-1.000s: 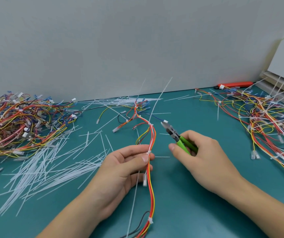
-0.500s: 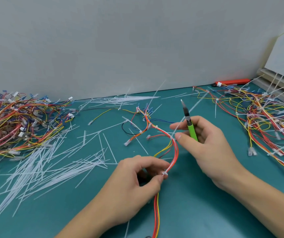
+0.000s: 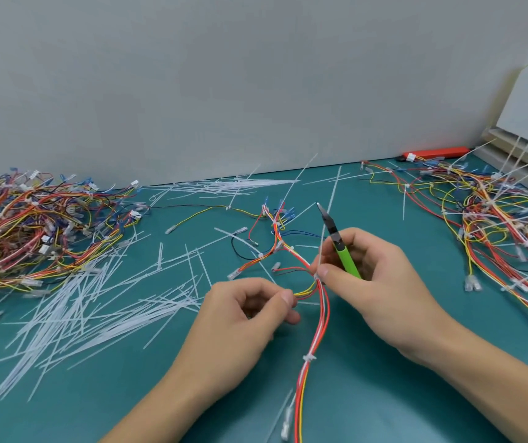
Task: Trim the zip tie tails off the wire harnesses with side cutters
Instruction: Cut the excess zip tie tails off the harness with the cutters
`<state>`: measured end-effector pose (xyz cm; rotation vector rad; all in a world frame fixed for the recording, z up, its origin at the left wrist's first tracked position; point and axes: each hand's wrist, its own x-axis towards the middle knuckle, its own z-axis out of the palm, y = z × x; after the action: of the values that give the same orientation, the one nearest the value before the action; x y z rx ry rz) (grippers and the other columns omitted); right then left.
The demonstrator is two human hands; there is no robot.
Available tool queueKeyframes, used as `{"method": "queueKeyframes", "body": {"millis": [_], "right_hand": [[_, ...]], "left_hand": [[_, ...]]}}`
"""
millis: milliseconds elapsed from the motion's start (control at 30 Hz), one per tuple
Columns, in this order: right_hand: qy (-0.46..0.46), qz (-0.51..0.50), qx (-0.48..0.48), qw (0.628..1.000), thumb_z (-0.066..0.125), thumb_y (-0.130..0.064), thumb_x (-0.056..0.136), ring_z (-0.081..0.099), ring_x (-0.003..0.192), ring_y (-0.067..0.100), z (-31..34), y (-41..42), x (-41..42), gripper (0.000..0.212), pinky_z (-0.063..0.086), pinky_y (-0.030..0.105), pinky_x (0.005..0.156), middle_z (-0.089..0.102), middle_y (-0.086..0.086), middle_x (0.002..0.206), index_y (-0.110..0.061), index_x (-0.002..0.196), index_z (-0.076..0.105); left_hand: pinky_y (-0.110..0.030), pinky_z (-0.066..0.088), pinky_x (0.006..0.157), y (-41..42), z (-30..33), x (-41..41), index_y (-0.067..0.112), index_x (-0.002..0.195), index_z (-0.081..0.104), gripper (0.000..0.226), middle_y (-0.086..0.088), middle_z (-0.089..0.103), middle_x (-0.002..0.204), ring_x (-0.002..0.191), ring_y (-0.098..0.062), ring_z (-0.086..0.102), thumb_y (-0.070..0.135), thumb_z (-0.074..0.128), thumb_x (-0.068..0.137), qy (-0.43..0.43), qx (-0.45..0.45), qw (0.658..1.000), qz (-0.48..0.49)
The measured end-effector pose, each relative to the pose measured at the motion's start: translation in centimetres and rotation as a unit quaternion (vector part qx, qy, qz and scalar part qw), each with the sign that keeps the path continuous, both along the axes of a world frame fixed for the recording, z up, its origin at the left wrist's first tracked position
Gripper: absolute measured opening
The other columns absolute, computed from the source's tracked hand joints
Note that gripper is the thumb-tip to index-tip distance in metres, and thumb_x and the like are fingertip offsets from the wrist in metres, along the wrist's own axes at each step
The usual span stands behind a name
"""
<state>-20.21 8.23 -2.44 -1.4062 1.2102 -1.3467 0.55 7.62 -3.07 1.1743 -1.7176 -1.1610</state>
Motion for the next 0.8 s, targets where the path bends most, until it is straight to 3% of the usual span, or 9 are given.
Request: {"method": "queueKeyframes", "body": {"millis": [100,200,267,367,533,633,733,800], "right_hand": [[0.014,0.017,-0.006,1.000,0.071,-0.001,0.092,0.067,0.091,0.031,0.17,0.28,0.40,0.013,0.055,0.033,0.084,0.074,0.010,0.093,-0.013,0.096,0.067],[0.020,0.041,-0.009,0.999,0.072,-0.001,0.092,0.069,0.088,0.024,0.17,0.48,0.56,0.016,0.056,0.027,0.082,0.074,0.007,0.092,-0.015,0.096,0.068],[0.031,0.053,-0.014,0.998,0.073,0.000,0.092,0.069,0.088,0.022,0.07,0.56,0.70,0.017,0.056,0.024,0.082,0.074,0.005,0.092,-0.015,0.096,0.068],[0.064,0.063,-0.025,0.996,0.073,0.000,0.092,0.069,0.084,0.015,-0.17,0.58,0.92,0.020,0.055,0.023,0.081,0.074,0.000,0.089,-0.019,0.096,0.069],[0.065,0.073,-0.031,0.995,0.072,-0.012,0.088,0.070,0.087,0.013,-0.18,0.62,1.02,0.017,0.055,0.022,0.083,0.075,-0.003,0.091,-0.028,0.094,0.070],[0.058,0.076,-0.032,0.995,0.072,-0.016,0.086,0.071,0.089,0.017,-0.18,0.72,1.04,0.017,0.058,0.030,0.086,0.075,-0.003,0.092,-0.031,0.094,0.070],[0.055,0.086,-0.028,0.994,0.073,-0.019,0.085,0.070,0.090,0.025,-0.18,0.84,1.13,0.015,0.058,0.044,0.090,0.074,0.001,0.092,-0.030,0.094,0.071],[0.058,0.092,-0.020,0.994,0.073,-0.021,0.085,0.068,0.092,0.032,-0.16,0.84,1.15,0.013,0.056,0.050,0.092,0.074,0.005,0.092,-0.030,0.095,0.071]], "left_hand": [[-0.018,0.039,0.049,-0.38,-0.23,0.24,0.026,0.082,0.072,0.023,0.009,0.068,0.068,0.052,-0.010,0.051,0.050,0.072,0.080,0.030,0.022,0.998,0.051],[-0.014,0.039,0.049,-0.53,-0.06,0.14,0.029,0.085,0.077,0.019,0.007,0.072,0.069,0.049,-0.006,0.053,0.046,0.068,0.084,0.033,0.036,0.998,0.038],[-0.014,0.046,0.056,-0.48,-0.09,-0.08,0.030,0.089,0.080,0.017,0.006,0.078,0.079,0.059,-0.003,0.063,0.042,0.068,0.090,0.013,0.030,0.999,0.014],[-0.018,0.055,0.078,-0.37,-0.29,-0.47,0.022,0.095,0.081,0.016,0.005,0.080,0.090,0.087,-0.010,0.075,0.027,0.066,0.099,0.010,0.038,0.999,-0.021],[-0.017,0.054,0.078,-0.62,0.06,-0.46,0.023,0.096,0.081,0.020,0.007,0.080,0.092,0.091,-0.008,0.075,0.034,0.065,0.099,0.004,0.052,0.998,-0.019],[-0.008,0.047,0.065,-0.63,0.38,-0.36,0.025,0.095,0.081,0.022,0.005,0.080,0.088,0.077,-0.003,0.073,0.040,0.065,0.098,0.004,0.082,0.996,-0.029],[-0.007,0.036,0.043,-0.86,0.60,-0.12,0.016,0.095,0.080,0.014,0.003,0.076,0.071,0.043,0.002,0.053,0.026,0.071,0.095,0.073,0.139,0.987,-0.023],[-0.012,0.028,0.036,-1.11,0.53,0.22,0.012,0.091,0.077,0.010,0.007,0.065,0.058,0.035,-0.004,0.039,0.022,0.073,0.092,0.094,0.168,0.981,-0.025]]}}
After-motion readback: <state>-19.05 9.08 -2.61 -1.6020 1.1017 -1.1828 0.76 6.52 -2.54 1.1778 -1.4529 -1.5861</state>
